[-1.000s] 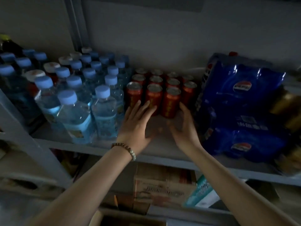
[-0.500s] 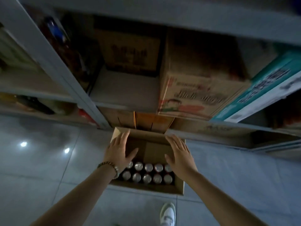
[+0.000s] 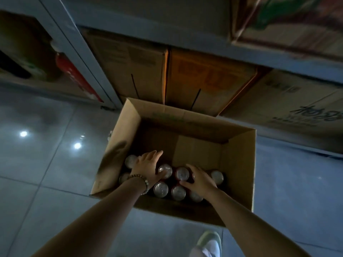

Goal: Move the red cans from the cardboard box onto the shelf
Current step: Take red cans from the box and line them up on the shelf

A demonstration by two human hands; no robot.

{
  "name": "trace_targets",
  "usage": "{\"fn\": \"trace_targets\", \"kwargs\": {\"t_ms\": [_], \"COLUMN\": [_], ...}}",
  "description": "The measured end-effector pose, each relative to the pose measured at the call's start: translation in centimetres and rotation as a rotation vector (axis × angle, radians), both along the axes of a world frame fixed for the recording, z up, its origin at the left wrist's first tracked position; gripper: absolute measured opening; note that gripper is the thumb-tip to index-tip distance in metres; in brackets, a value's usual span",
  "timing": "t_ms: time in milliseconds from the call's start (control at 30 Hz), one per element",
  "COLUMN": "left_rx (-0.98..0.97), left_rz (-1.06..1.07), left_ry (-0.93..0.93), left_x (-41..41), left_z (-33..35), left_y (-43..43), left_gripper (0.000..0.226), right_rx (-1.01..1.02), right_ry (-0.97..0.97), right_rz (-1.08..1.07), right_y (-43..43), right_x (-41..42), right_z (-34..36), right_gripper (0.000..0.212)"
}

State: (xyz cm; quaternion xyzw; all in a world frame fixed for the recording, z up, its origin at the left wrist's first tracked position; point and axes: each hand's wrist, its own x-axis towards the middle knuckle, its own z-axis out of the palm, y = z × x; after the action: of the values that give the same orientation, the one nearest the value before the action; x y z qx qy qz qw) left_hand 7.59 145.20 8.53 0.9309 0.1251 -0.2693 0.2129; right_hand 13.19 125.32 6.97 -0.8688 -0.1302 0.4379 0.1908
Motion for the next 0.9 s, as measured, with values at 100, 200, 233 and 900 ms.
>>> {"fn": "trace_targets", "kwargs": {"t_ms": [100,200,233,900], "left_rx": [0.044,0.083,0.088,-0.535], "left_rz": [-0.036,-0.037,-0.030,0.182], "left_ry": [0.047,0.065,0.066,-0.486], "left_x": [0.1,-0.4,-0.6,7.6], "left_z": [-4.8,-8.1,-8.7,34.7], "left_y": [-0.2,-0.5,-0.6,-4.1], "left_gripper": [0.070,0.066,0.065,0.073], "right_rx": [-0.002,-0.079,-0.106,0.695], "right_ry": [-0.048,-0.149,-0.169,-0.254], "right_rz": [0.053,0.161,0.188,-0.330], "right_y": [0.5,1.2,1.4,-1.1], "right_x": [0.5,0.6,0.5,10.8], "right_z": [-4.5,-7.5,-8.2,42.1], "right_gripper": [0.073,0.073,0.073,0.037]}}
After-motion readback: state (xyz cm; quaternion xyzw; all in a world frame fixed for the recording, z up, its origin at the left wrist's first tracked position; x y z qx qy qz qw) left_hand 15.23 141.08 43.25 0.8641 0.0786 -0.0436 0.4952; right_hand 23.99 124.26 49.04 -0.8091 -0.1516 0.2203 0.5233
